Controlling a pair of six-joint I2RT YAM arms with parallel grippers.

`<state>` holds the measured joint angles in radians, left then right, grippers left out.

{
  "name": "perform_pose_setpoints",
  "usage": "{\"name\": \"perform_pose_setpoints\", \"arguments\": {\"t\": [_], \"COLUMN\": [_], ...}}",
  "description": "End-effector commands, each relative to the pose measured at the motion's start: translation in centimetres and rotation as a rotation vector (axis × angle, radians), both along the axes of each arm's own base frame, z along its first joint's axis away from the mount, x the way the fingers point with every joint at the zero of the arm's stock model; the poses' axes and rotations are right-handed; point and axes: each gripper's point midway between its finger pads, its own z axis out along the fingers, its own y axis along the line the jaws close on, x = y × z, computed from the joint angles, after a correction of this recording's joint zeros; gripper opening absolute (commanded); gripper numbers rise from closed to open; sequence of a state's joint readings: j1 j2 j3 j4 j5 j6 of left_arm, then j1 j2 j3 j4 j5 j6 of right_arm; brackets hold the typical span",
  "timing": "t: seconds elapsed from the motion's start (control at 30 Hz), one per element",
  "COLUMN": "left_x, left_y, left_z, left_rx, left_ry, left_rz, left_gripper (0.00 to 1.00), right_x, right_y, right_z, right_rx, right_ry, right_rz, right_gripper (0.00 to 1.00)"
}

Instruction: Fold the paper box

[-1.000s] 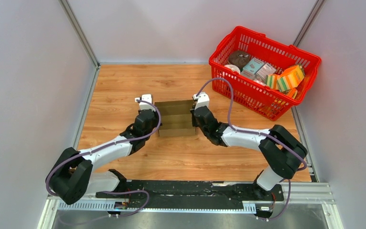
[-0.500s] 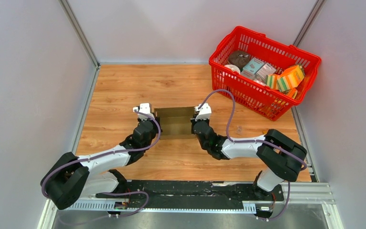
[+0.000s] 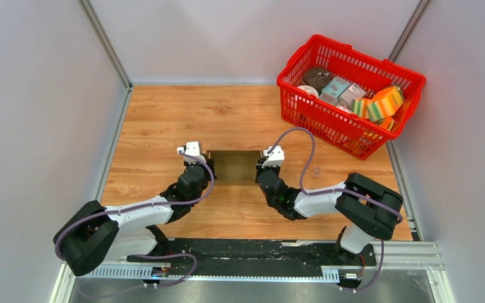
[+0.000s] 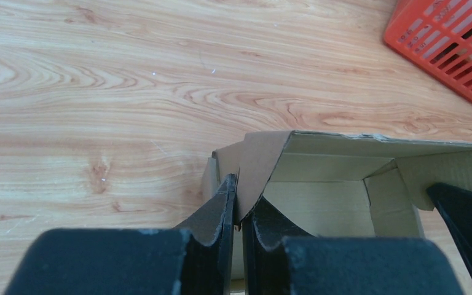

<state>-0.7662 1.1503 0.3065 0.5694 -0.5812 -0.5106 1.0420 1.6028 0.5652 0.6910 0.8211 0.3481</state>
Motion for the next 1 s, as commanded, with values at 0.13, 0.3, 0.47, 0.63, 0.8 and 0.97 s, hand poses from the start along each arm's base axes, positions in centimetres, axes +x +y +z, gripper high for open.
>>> {"name": "perform_pose_setpoints", "arguments": {"t": [0.13,0.3,0.47,0.63,0.8,0.97], "left_x": [-0.2,-0.2,-0.3,-0.4,-0.4,-0.5], "left_y": [0.1,0.0,-0.3,-0.5,-0.5,-0.4], "left_z": [-0.2,-0.2,0.0,0.2,0.3,0.4], "left_rx": [-0.012,-0.003,0.014,0.034,0.033,0.032], "left_ry": [-0.001,0.000,-0.009,-0.015,-0.020,-0.023], "left_rz": [0.011,0.010,0.001,-0.002,0.007,0.010], "left_gripper": [0.13,0.12,0.12,0.12,0.12,0.12], "right_x": [-0.2,-1.9,-5.6,-7.1,-5.1,-3.6], "right_y": [0.3,-0.2,-2.2,-4.8,-6.2,-3.0], "right_z": [1.0,1.8,3.9,6.9,12.2,13.0], "right_rx": [0.115,0.125,0.188,0.262,0.447,0.499], "right_ry": [-0.021,0.020,0.081,0.156,0.269,0.416], "right_rz": [-0.018,0.015,0.100,0.155,0.156,0.215], "right_gripper": [0.26,0.47,0.68,0.87,0.87,0.85]}}
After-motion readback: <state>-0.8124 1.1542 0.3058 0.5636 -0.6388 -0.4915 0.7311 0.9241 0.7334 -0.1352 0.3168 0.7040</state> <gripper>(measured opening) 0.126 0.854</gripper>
